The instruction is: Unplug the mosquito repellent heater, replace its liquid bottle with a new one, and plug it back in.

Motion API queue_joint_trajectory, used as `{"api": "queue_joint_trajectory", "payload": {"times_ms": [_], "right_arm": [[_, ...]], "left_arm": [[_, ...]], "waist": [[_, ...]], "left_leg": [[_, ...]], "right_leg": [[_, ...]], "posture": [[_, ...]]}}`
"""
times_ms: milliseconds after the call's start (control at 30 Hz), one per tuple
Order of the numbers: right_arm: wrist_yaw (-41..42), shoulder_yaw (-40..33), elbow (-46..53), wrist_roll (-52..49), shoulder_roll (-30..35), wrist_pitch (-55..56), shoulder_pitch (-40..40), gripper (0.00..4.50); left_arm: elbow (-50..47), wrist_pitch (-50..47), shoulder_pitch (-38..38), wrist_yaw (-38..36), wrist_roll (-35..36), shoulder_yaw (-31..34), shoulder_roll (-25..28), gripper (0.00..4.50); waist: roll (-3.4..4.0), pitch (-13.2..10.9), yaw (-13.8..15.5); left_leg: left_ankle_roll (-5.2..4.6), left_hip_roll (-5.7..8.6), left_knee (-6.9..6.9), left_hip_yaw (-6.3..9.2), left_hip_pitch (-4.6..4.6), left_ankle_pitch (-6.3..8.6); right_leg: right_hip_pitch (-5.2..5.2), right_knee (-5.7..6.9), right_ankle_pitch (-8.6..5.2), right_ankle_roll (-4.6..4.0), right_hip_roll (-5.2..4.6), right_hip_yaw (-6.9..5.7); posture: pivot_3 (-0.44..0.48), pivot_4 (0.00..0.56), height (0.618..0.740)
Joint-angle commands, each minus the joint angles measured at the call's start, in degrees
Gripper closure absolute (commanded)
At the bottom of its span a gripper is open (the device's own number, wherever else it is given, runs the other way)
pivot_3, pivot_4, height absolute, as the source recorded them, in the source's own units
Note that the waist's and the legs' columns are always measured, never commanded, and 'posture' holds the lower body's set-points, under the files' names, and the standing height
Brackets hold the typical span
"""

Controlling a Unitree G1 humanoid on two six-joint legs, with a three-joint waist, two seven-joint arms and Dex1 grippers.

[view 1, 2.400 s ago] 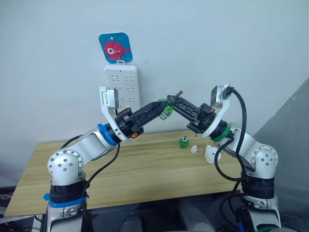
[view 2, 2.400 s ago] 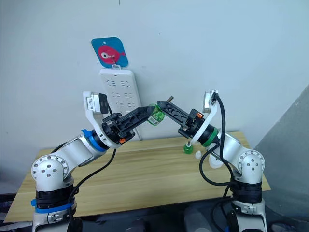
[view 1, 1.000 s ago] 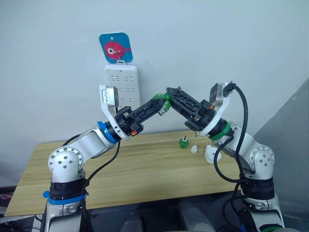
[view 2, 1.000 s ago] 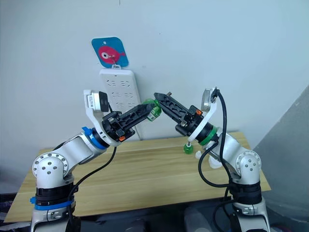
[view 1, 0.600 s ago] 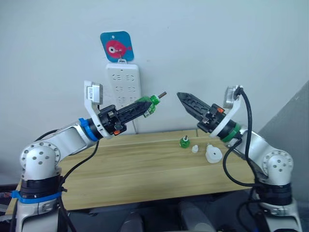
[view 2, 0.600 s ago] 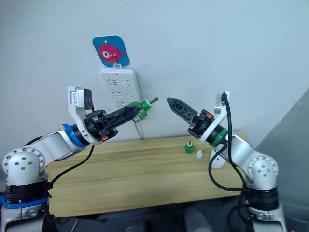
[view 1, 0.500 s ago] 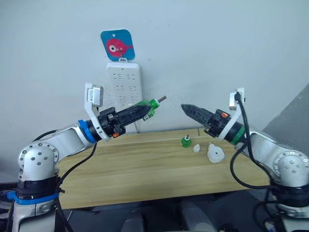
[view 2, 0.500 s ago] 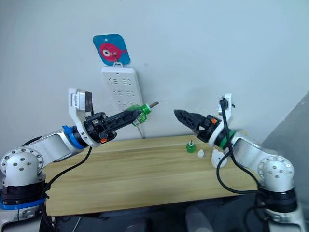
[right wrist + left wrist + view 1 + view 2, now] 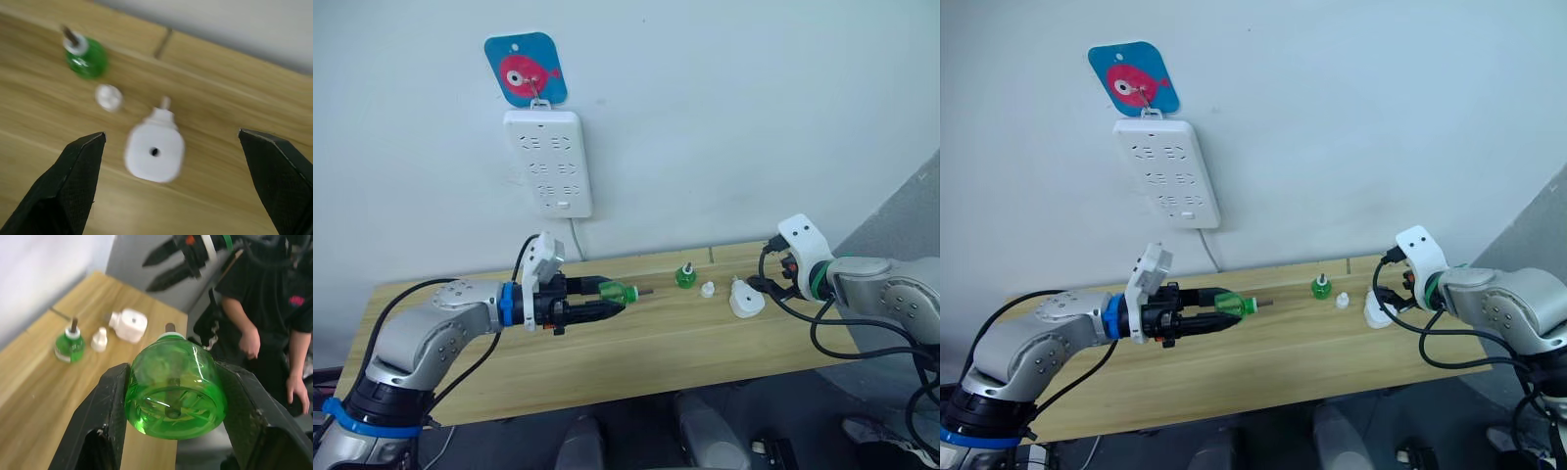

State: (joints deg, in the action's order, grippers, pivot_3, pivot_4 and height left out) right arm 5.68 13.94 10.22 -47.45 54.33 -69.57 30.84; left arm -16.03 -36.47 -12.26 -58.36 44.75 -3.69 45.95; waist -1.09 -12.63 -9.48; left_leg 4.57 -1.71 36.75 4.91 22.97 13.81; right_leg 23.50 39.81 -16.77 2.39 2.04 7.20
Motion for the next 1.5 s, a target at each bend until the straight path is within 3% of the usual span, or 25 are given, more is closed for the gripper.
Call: {"api": "queue_joint_trajectory", "payload": {"times_ms": [33,400,1033,1133,1200,1233,1500], "right_arm": [[3.2,1.4,-4.2,5.3,-2.6,-2.8,2.9,0.0],[9.2,2.2,-14.8,14.8,-11.9,-9.9,9.9,0.0],[14.3,3.4,-20.5,27.3,-19.7,-8.5,9.7,0.0],[14.7,3.5,-21.5,28.4,-20.2,-8.2,10.0,0.55],[15.4,3.9,-21.9,29.3,-20.1,-8.2,9.9,1.3],[15.7,4.2,-22.0,29.7,-20.1,-8.2,9.8,1.45],[17.5,2.4,-20.6,31.3,-19.8,-8.4,10.0,1.45]], "left_arm": [[-3.5,2.4,1.5,-1.1,-2.0,0.3,-0.8,2.2],[-8.1,2.6,5.5,-0.3,-3.7,0.5,-2.6,2.2],[-10.5,1.1,6.2,2.2,-3.4,1.4,-3.6,2.2],[-10.5,0.9,5.9,2.4,-3.4,1.5,-3.6,2.2],[-10.6,0.9,6.0,2.6,-3.4,1.7,-3.5,2.2],[-10.6,0.9,6.0,2.6,-3.5,1.7,-3.5,2.2],[-10.6,0.7,6.1,3.2,-3.7,1.8,-4.0,2.2]], "waist": [[-0.13,-0.5,0.1],[-0.2,-2.6,0.6],[-0.21,-3.0,1.5],[-0.21,-3.1,1.5],[-0.22,-3.1,1.5],[-0.22,-3.1,1.5],[-0.22,-3.1,1.5]], "left_leg": [[-0.1,-0.01,0.0,-0.01,0.0,0.06],[-0.14,0.0,0.02,-0.07,0.04,0.09],[-0.14,0.02,0.01,-0.07,0.07,0.1],[-0.14,0.02,0.01,-0.07,0.08,0.1],[-0.14,0.02,0.01,-0.07,0.08,0.1],[-0.14,0.01,0.01,-0.07,0.08,0.1],[-0.14,0.02,0.0,-0.07,0.11,0.11]], "right_leg": [[0.0,-0.02,0.0,0.01,-0.01,0.0],[0.05,-0.03,0.01,0.07,-0.06,0.04],[0.05,-0.11,0.05,0.14,-0.09,0.03],[0.05,-0.17,0.07,0.17,-0.09,0.03],[0.05,-0.18,0.07,0.18,-0.09,0.04],[0.04,-0.19,0.08,0.19,-0.09,0.03],[0.03,-0.31,0.11,0.24,-0.1,0.04]], "posture": [[-0.205,0.249,0.74],[-0.159,0.276,0.74],[-0.109,0.266,0.74],[-0.102,0.268,0.74],[-0.098,0.265,0.74],[-0.097,0.267,0.74],[-0.108,0.252,0.74]]}}
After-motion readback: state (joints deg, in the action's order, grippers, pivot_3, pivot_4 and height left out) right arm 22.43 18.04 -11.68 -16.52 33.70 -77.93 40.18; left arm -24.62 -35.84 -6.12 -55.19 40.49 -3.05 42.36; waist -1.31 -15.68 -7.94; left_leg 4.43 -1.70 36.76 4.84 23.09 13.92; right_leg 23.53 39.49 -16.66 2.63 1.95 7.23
